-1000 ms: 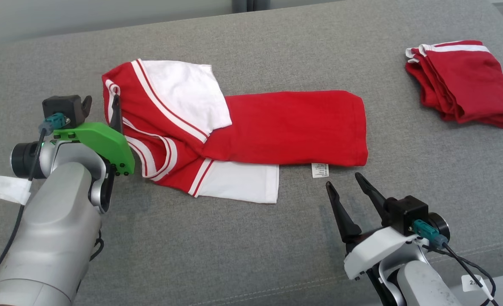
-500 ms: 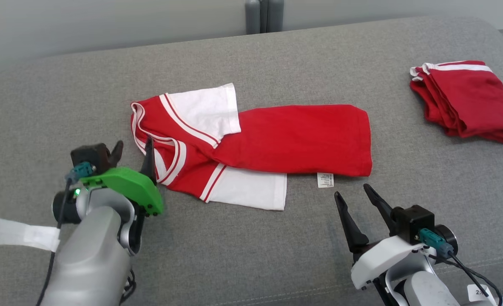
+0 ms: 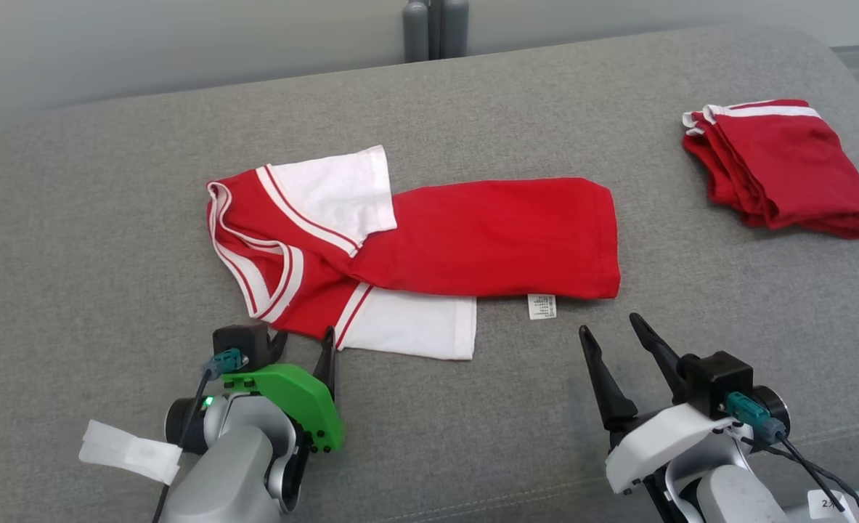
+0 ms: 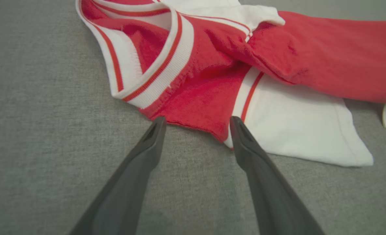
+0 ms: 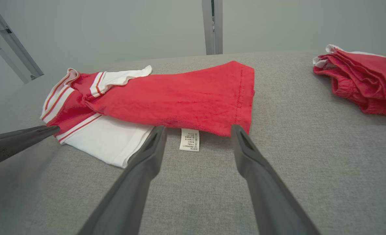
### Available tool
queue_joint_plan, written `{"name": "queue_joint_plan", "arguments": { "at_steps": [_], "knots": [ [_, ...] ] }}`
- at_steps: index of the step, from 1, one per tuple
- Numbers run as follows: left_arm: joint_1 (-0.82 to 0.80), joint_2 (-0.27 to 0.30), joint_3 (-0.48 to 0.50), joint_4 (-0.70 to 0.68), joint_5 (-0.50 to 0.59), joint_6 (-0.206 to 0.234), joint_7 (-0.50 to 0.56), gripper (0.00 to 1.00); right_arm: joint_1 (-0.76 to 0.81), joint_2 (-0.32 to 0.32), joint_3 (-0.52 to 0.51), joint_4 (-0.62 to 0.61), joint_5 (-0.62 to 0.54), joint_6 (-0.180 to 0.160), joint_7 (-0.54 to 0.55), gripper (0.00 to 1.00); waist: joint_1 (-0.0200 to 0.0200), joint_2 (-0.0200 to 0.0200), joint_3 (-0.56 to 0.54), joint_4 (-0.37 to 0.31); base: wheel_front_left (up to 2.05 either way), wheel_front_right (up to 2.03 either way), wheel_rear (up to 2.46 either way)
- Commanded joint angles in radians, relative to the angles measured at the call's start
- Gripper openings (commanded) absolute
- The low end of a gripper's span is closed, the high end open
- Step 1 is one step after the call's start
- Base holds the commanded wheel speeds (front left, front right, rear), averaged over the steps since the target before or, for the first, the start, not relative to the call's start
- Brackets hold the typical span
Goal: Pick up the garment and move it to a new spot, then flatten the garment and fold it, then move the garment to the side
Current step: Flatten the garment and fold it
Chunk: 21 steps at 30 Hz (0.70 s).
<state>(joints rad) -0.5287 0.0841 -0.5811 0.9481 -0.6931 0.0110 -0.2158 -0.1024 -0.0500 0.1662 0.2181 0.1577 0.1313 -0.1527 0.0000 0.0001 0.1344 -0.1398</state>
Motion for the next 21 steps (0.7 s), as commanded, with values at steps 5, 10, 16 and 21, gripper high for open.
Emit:
{"name": "queue_joint_plan", "arguments": {
  "at_steps": [5,10,16,21],
  "knots": [
    [0.004,-0.009,0.003,0.019,-0.019,0.050,0.040,1.00,0.000,-0.001,-0.016,-0.009,-0.004,-0.001,-0.018,1.00,0.0000,-0.0001,0.043,-0.047,0.00,0.00,0.00],
    [0.000,-0.014,-0.007,0.031,-0.022,0.069,0.082,1.00,-0.010,-0.001,-0.020,-0.004,-0.010,-0.001,-0.030,1.00,0.0000,-0.0001,0.060,-0.060,0.00,0.00,0.00],
    [0.004,-0.019,-0.012,0.013,-0.037,0.048,0.095,0.00,-0.015,-0.001,-0.026,0.008,-0.002,-0.001,-0.043,1.00,0.0000,-0.0001,0.065,-0.056,0.00,0.00,0.00],
    [0.006,0.010,0.040,-0.069,-0.074,0.048,0.037,0.00,-0.011,-0.001,-0.036,0.014,0.000,-0.001,-0.050,1.00,0.0000,-0.0001,0.053,-0.031,0.00,0.00,0.00]
  ]
}}
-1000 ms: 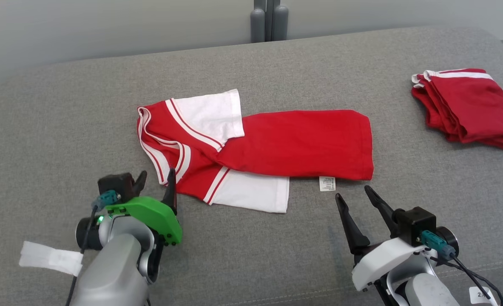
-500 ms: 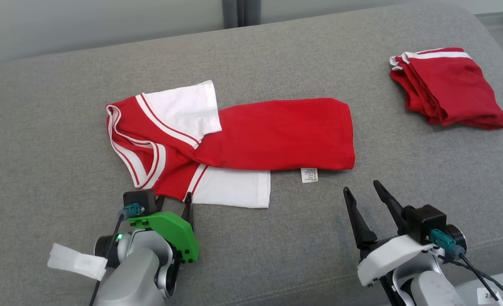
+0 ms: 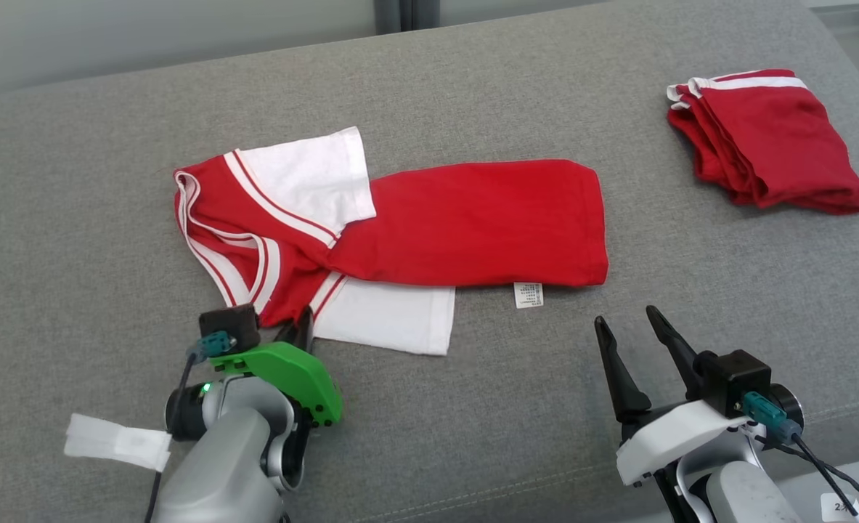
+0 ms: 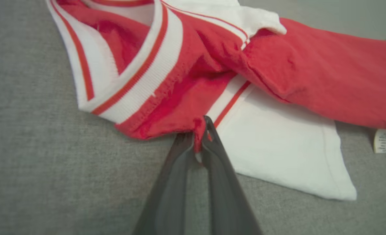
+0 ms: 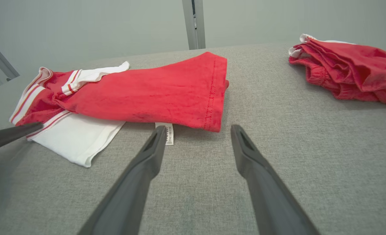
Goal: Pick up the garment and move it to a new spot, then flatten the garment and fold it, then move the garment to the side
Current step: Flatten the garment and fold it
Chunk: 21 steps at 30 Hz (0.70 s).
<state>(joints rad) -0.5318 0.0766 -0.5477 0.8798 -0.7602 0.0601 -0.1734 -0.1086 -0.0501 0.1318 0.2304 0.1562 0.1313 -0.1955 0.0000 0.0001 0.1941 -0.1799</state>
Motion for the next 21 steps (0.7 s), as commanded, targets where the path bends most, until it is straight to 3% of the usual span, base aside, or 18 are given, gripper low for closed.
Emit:
{"name": "queue_joint_plan", "arguments": {
  "at_steps": [1,10,15,21],
  "knots": [
    [0.014,0.027,0.016,-0.023,-0.012,0.005,-0.011,0.00,-0.004,-0.001,-0.002,0.003,0.000,-0.001,-0.008,1.00,0.0000,-0.0001,-0.010,0.014,0.00,0.00,0.00],
    [0.121,0.140,0.073,-0.247,-0.072,0.063,0.089,0.00,0.016,-0.001,-0.014,0.005,-0.007,-0.001,0.001,1.00,0.0000,-0.0001,-0.046,0.053,0.00,0.00,0.00],
    [0.206,0.232,0.100,-0.427,-0.096,0.137,0.199,0.00,0.020,-0.001,-0.014,0.004,-0.009,-0.001,0.005,1.00,0.0000,-0.0001,-0.057,0.062,0.00,0.00,0.00],
    [0.271,0.352,0.084,-0.564,-0.050,0.239,0.312,0.00,0.016,-0.001,-0.010,-0.002,-0.009,-0.001,0.009,1.00,0.0000,-0.0001,-0.058,0.059,0.00,0.00,0.00]
  ]
}}
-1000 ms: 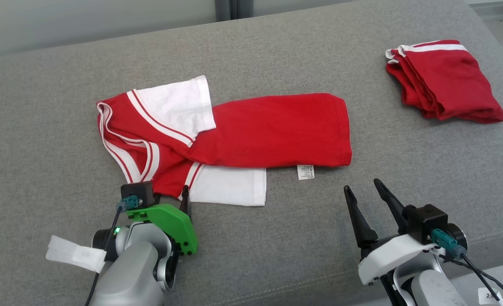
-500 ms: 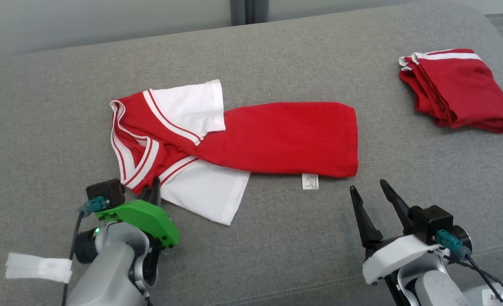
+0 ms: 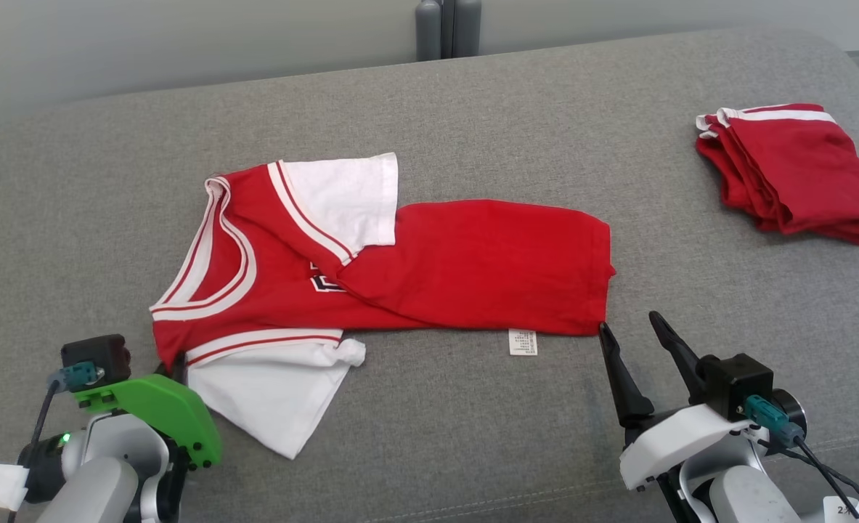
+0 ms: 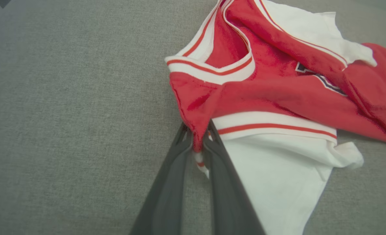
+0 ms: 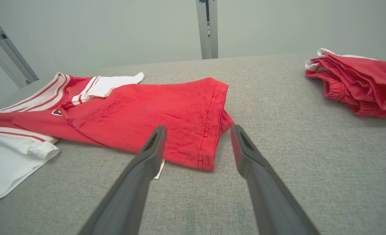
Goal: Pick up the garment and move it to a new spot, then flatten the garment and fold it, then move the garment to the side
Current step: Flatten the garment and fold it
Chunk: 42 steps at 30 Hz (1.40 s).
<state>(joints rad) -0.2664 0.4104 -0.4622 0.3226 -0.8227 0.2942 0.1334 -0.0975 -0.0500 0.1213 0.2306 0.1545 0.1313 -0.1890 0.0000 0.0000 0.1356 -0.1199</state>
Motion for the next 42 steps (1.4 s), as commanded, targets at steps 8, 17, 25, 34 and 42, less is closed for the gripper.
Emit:
{"name": "queue_joint_plan", "arguments": {
  "at_steps": [8,17,25,34,42],
  "knots": [
    [0.041,0.063,-0.006,-0.089,0.081,0.078,-0.040,1.00,0.003,-0.001,-0.007,-0.003,-0.015,-0.001,0.006,1.00,0.0000,0.0000,0.001,-0.007,0.00,0.00,0.00],
    [0.117,-0.003,0.001,-0.130,0.151,0.074,-0.329,1.00,0.023,-0.001,-0.027,-0.001,-0.035,-0.001,0.026,1.00,0.0000,0.0000,-0.041,0.023,0.00,0.00,0.00],
    [0.211,-0.109,0.121,-0.213,0.283,-0.015,-0.398,1.00,0.051,-0.001,-0.037,-0.011,-0.038,-0.001,0.041,1.00,0.0000,0.0000,-0.089,0.078,0.00,0.00,0.00],
    [0.359,-0.240,0.288,-0.275,0.485,-0.192,-0.397,1.00,0.074,-0.001,-0.048,-0.017,-0.046,-0.001,0.061,1.00,0.0000,0.0000,-0.127,0.153,0.00,0.00,0.00],
    [0.404,-0.277,0.355,-0.257,0.575,-0.291,-0.398,1.00,0.085,-0.002,-0.063,-0.020,-0.048,-0.001,0.066,1.00,0.0000,0.0000,-0.121,0.192,0.00,0.00,0.00]
  ]
}}
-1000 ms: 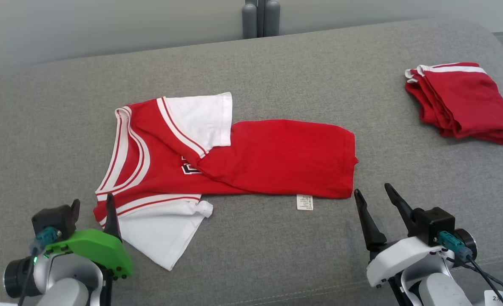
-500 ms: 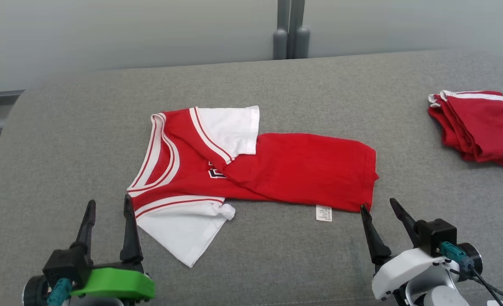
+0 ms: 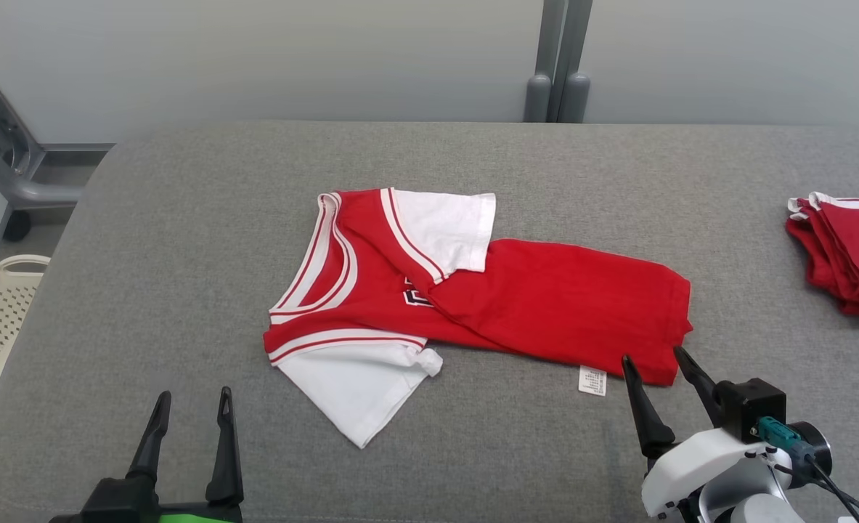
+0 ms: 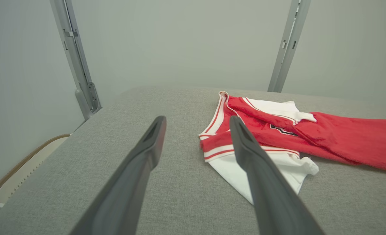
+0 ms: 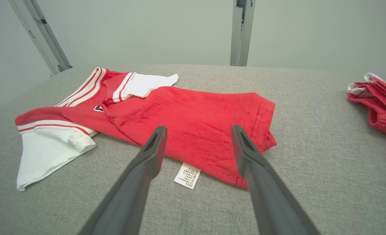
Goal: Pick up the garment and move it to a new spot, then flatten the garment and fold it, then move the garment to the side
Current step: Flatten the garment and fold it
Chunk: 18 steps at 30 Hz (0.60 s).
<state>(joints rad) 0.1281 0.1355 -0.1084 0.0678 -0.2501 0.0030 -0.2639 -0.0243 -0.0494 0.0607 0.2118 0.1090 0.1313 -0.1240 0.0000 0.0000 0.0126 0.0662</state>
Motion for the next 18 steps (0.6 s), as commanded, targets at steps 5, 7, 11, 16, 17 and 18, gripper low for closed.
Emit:
{"name": "queue_joint_plan", "arguments": {
  "at_steps": [5,7,11,16,17,18],
  "knots": [
    [0.018,-0.020,0.030,0.001,0.047,-0.024,0.000,1.00,0.001,-0.002,-0.020,0.013,-0.020,-0.001,0.025,1.00,0.0000,0.0000,0.016,0.016,0.00,0.00,0.00],
    [0.015,-0.028,0.038,0.001,0.059,-0.034,0.000,1.00,-0.014,-0.003,-0.050,0.030,-0.037,-0.001,0.061,1.00,0.0000,0.0000,0.022,0.017,0.00,0.00,0.00],
    [-0.005,-0.045,0.055,0.009,0.077,-0.057,0.000,1.00,-0.082,-0.002,-0.116,0.059,-0.091,-0.001,0.180,1.00,0.0000,0.0000,0.043,0.014,0.00,0.00,0.00],
    [-0.024,-0.058,0.057,0.027,0.083,-0.078,0.000,1.00,-0.165,-0.002,-0.158,0.095,-0.117,-0.001,0.273,1.00,0.0000,0.0000,0.065,0.016,0.00,0.00,0.00],
    [-0.028,-0.060,0.058,0.027,0.083,-0.081,0.000,1.00,-0.181,-0.002,-0.163,0.101,-0.139,-0.001,0.284,1.00,0.0000,0.0000,0.071,0.016,0.00,0.00,0.00],
    [-0.032,-0.062,0.059,0.030,0.086,-0.084,0.000,1.00,-0.198,-0.003,-0.170,0.111,-0.142,-0.001,0.292,1.00,0.0000,0.0000,0.076,0.018,0.00,0.00,0.00]
  ]
}}
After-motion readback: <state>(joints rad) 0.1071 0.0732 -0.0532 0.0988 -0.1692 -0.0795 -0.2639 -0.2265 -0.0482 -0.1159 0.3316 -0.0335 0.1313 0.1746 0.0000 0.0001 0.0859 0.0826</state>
